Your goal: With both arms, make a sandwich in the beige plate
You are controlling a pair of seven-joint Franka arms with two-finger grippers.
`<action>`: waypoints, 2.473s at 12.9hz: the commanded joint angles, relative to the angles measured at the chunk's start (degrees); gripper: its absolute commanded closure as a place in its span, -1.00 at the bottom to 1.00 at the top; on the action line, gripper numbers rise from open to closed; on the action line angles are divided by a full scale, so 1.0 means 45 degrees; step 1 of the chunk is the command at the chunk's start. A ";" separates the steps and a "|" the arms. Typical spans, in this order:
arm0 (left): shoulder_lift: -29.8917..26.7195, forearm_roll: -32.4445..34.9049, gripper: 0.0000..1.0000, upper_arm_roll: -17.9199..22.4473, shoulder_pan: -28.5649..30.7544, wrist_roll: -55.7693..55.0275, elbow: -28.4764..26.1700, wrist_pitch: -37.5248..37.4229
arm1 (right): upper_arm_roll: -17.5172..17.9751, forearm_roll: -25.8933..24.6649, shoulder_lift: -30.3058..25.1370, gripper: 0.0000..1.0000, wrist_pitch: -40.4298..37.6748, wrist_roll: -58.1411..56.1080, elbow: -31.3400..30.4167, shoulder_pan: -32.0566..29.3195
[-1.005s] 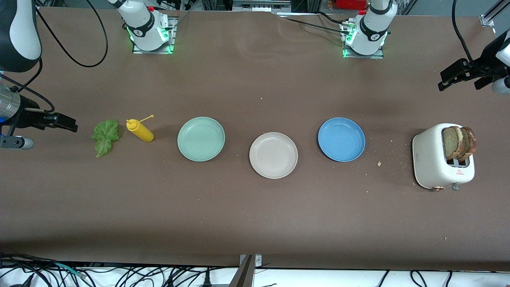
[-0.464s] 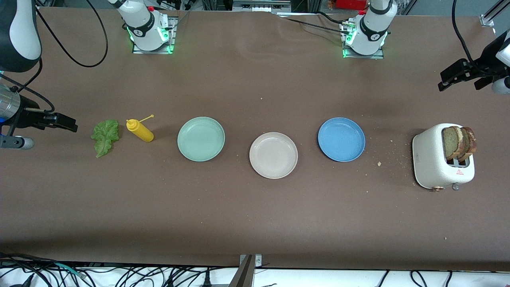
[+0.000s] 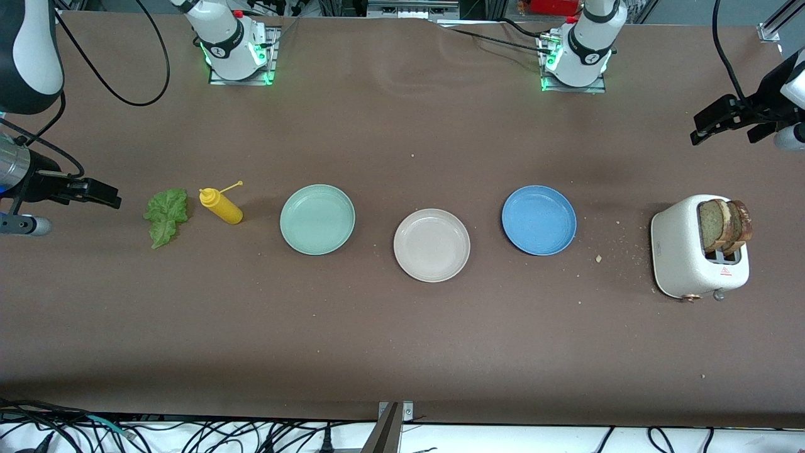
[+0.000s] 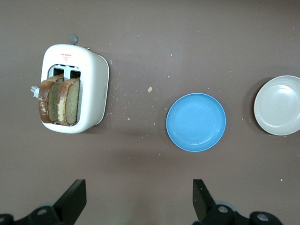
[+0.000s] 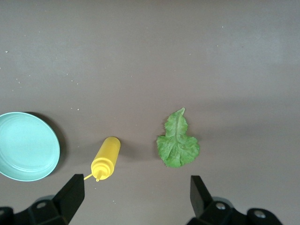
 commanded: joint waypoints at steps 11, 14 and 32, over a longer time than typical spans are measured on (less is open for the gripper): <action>0.0219 -0.0117 -1.00 -0.0017 0.0081 0.0121 0.0372 -0.0092 | 0.0015 0.0085 -0.0272 -1.00 0.0098 -0.0088 -0.0326 -0.0109; 0.0219 -0.0156 -1.00 0.0002 0.0081 0.0120 0.0353 -0.0092 | 0.0015 0.0085 -0.0272 -1.00 0.0078 -0.0088 -0.0326 -0.0109; 0.0454 -0.0176 -1.00 -0.0075 0.0023 0.0023 0.0333 -0.0033 | 0.0015 0.0085 -0.0272 -1.00 0.0098 -0.0088 -0.0326 -0.0109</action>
